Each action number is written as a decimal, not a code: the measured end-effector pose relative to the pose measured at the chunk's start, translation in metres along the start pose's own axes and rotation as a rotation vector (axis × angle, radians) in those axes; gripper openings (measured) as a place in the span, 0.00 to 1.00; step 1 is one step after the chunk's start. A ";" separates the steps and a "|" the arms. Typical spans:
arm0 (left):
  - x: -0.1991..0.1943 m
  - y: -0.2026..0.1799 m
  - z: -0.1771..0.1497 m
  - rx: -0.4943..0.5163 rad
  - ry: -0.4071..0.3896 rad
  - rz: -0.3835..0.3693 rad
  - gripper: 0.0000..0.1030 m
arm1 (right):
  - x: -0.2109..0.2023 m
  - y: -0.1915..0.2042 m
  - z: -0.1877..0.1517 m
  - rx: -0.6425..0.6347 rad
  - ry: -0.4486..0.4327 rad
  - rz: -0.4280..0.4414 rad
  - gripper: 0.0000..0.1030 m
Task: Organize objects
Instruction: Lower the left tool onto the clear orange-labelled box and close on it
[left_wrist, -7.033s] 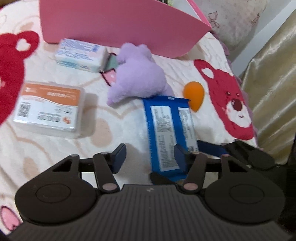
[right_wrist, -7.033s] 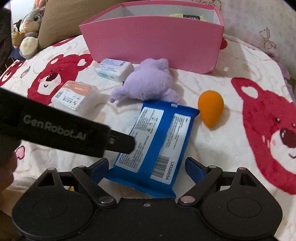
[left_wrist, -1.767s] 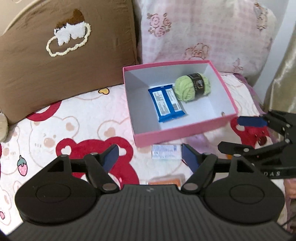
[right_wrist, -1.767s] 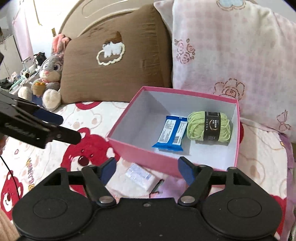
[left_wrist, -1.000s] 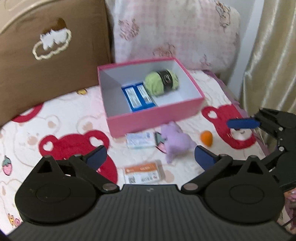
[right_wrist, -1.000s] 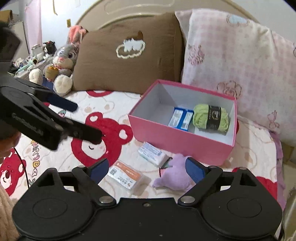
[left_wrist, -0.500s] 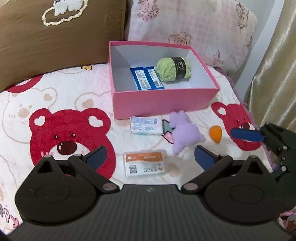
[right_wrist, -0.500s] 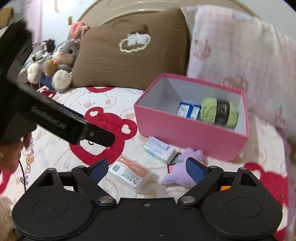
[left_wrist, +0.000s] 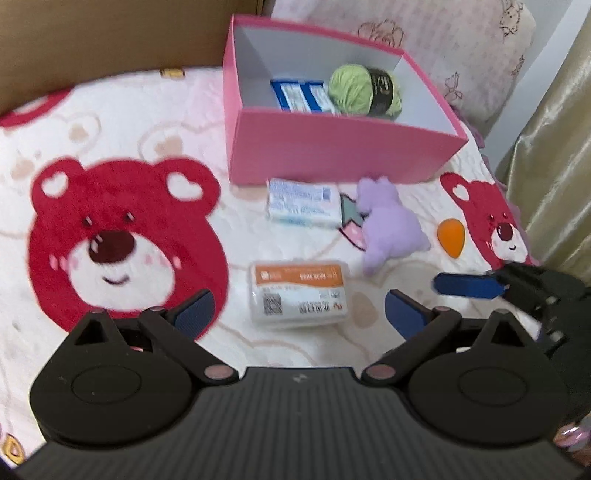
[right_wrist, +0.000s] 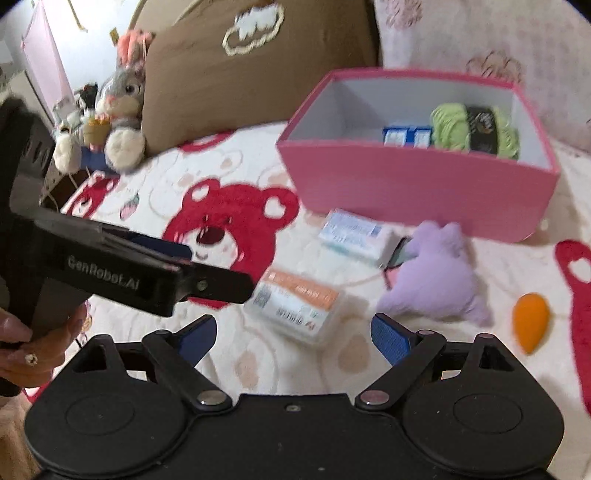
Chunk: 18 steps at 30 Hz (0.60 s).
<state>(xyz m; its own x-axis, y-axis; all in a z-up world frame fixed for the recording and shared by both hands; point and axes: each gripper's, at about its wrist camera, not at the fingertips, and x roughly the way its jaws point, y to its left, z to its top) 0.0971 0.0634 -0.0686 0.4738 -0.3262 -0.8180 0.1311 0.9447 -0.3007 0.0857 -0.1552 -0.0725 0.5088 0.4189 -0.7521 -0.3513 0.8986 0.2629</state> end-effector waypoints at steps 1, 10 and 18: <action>0.005 0.001 -0.001 -0.008 0.014 -0.005 0.97 | 0.006 0.002 -0.002 -0.009 0.013 0.003 0.90; 0.040 0.021 -0.016 -0.099 0.040 -0.046 0.93 | 0.056 0.001 -0.007 -0.012 0.084 0.030 0.89; 0.060 0.033 -0.020 -0.148 0.018 -0.079 0.53 | 0.086 0.000 -0.014 0.001 0.092 0.003 0.88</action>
<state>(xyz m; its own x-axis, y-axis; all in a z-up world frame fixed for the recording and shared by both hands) 0.1119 0.0748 -0.1374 0.4512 -0.4009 -0.7973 0.0372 0.9011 -0.4321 0.1185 -0.1214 -0.1455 0.4337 0.4079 -0.8034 -0.3521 0.8975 0.2656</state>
